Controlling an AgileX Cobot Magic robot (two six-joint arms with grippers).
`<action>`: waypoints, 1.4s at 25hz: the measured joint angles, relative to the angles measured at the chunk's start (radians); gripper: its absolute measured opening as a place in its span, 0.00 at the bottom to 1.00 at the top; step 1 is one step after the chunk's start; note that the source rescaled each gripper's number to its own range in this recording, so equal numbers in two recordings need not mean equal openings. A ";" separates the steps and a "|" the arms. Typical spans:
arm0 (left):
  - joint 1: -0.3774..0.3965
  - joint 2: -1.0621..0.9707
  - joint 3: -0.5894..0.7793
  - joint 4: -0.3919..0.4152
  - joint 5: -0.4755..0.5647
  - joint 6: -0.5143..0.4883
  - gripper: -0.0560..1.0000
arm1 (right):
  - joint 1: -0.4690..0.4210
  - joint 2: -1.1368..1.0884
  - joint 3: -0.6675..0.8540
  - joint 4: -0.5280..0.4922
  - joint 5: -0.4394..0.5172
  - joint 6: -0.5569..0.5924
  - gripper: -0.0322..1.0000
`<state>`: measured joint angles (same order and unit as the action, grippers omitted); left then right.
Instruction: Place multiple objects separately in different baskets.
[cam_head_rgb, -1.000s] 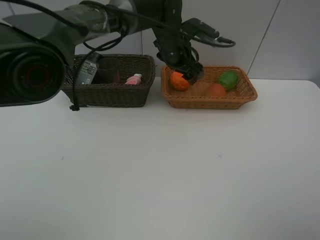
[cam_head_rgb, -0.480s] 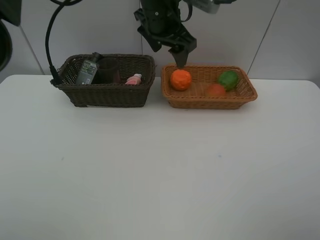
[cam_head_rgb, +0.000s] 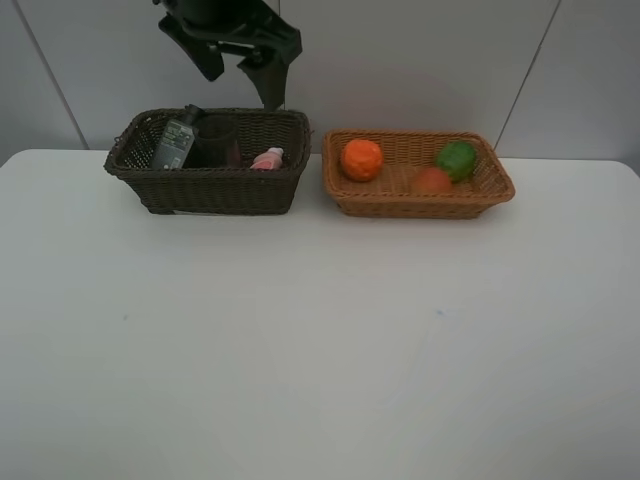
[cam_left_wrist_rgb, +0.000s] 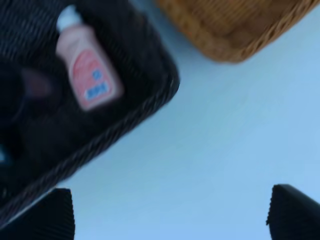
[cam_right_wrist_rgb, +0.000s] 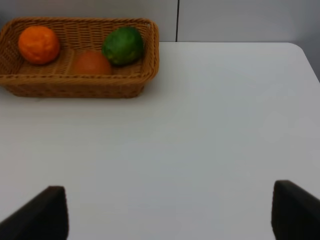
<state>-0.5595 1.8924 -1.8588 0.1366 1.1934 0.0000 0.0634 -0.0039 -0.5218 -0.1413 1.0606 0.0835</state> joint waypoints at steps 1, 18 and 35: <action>0.017 -0.039 0.063 0.000 -0.005 0.000 1.00 | 0.000 0.000 0.000 0.000 0.000 0.000 0.69; 0.468 -0.894 0.954 -0.005 -0.132 -0.057 1.00 | 0.000 0.000 0.000 0.001 0.000 0.000 0.69; 0.708 -1.674 1.220 -0.087 0.000 -0.060 1.00 | 0.000 0.000 0.000 0.001 0.000 0.000 0.69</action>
<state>0.1481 0.2181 -0.6385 0.0499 1.1930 -0.0601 0.0634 -0.0039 -0.5218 -0.1403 1.0606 0.0835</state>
